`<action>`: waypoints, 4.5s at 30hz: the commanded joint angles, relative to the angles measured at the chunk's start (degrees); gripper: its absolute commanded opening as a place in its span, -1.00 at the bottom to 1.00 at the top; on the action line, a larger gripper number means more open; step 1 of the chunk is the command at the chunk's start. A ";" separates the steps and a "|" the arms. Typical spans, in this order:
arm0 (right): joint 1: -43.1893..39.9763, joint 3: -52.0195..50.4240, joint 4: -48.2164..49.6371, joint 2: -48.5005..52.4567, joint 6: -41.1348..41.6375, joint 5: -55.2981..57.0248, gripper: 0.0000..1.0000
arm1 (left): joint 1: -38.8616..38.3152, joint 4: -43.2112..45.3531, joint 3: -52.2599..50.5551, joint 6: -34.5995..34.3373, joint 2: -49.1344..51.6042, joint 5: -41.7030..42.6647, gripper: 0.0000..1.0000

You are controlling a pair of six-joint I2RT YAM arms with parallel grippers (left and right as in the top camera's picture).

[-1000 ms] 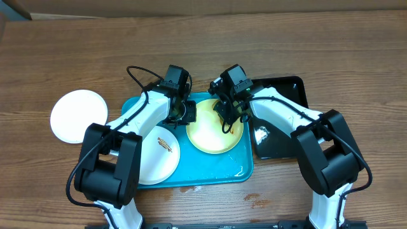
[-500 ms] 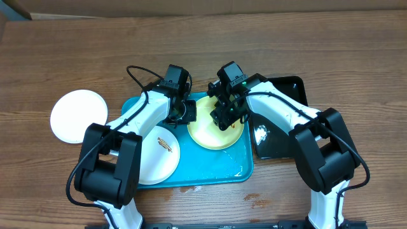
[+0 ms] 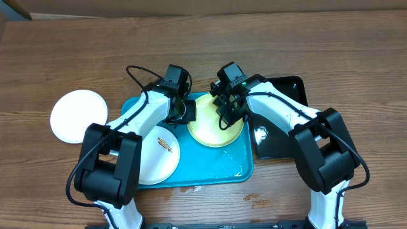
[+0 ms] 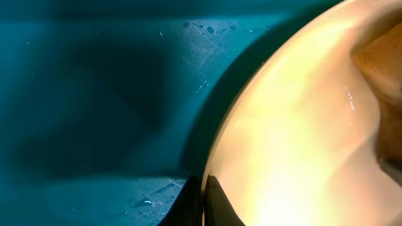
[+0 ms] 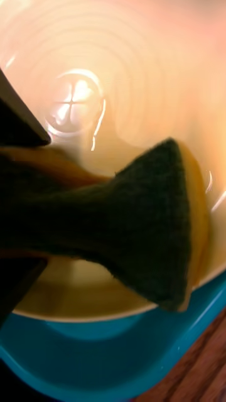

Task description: Clean dirty plates on tray and stack at the side

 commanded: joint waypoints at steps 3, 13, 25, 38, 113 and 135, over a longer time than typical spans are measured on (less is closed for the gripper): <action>-0.22 -0.46 0.57 0.96 0.33 1.16 -0.17 | 0.33 0.24 0.46 -1.40 0.70 -1.27 -0.92; -0.22 -0.46 0.28 1.01 0.33 1.16 -0.38 | 0.33 0.22 0.46 -1.40 0.70 -1.77 -0.92; -0.22 -0.46 -1.62 1.01 1.90 -4.04 -0.67 | 0.33 0.24 0.46 -1.42 0.70 -1.77 -0.92; -1.18 3.21 -1.84 0.96 3.89 -12.39 -0.93 | 0.33 0.22 0.46 -1.42 0.70 -1.77 -0.92; -6.32 -3.69 1.84 1.11 18.73 -26.14 -0.92 | 0.33 0.24 0.46 -1.44 0.70 -1.70 -0.92; -3.30 -1.84 1.57 1.18 19.43 -17.88 -0.92 | 0.33 0.79 0.46 -1.88 0.70 -0.74 -0.92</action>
